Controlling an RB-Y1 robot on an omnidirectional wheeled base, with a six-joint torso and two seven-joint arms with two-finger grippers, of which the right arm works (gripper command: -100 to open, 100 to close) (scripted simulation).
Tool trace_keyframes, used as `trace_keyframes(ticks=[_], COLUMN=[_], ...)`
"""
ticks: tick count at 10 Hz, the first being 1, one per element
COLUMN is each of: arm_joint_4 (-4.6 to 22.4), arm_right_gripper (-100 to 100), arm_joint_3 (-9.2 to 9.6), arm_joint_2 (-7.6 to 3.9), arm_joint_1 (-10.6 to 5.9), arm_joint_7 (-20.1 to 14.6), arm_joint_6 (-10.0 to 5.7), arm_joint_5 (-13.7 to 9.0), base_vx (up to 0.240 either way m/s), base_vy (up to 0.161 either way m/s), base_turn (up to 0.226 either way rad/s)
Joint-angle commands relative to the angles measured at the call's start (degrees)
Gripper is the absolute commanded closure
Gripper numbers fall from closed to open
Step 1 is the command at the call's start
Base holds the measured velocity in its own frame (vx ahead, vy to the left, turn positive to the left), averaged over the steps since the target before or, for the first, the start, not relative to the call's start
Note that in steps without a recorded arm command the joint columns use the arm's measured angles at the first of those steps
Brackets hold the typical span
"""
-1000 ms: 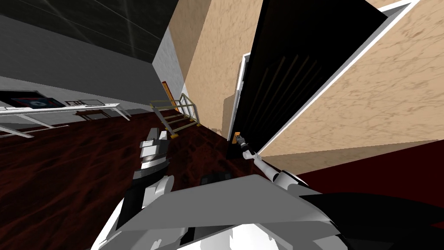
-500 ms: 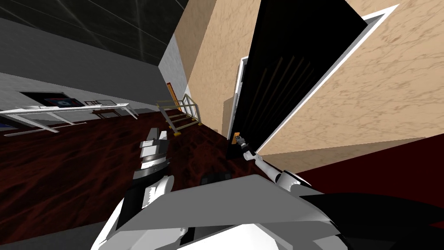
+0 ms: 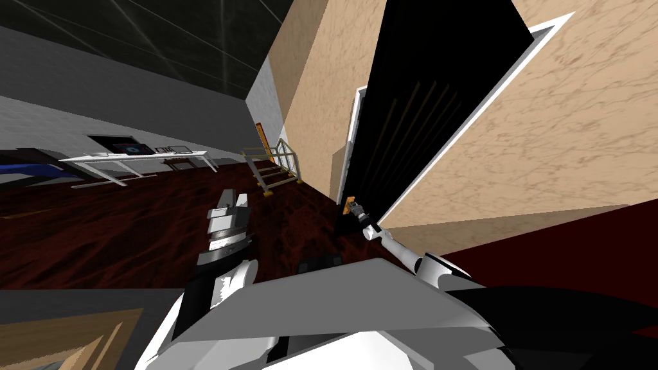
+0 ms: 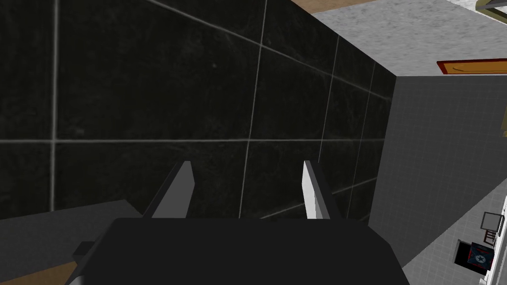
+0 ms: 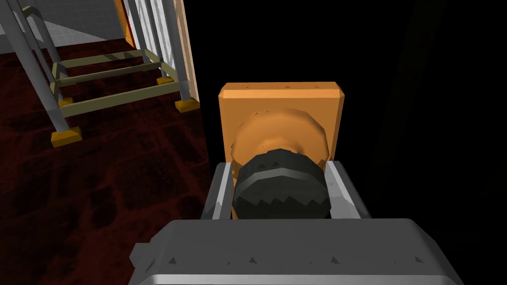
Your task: Pull the door open
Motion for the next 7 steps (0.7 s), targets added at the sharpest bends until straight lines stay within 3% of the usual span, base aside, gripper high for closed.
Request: trace_keyframes(ticks=[1, 3, 4, 7], arm_joint_4=[-0.62, -1.35, -1.13, -1.91], arm_right_gripper=[100, 100, 100, 100], arm_joint_3=[1.01, 2.34, 2.04, 4.14], arm_joint_2=[-1.01, -2.29, -1.8, -3.86], arm_joint_1=[0.37, 0.78, 0.68, 1.29], arm_joint_7=[-1.02, -2.22, -1.74, -3.68], arm_joint_6=[-0.69, -1.52, -1.13, -2.96], arm_joint_5=[0.15, 0.37, 0.34, 0.89], base_vx=[-0.145, -0.165, -0.079, -0.125], base_vy=[-0.092, -0.094, -0.031, -0.079], base_turn=[0.06, 0.071, 0.023, 0.087])
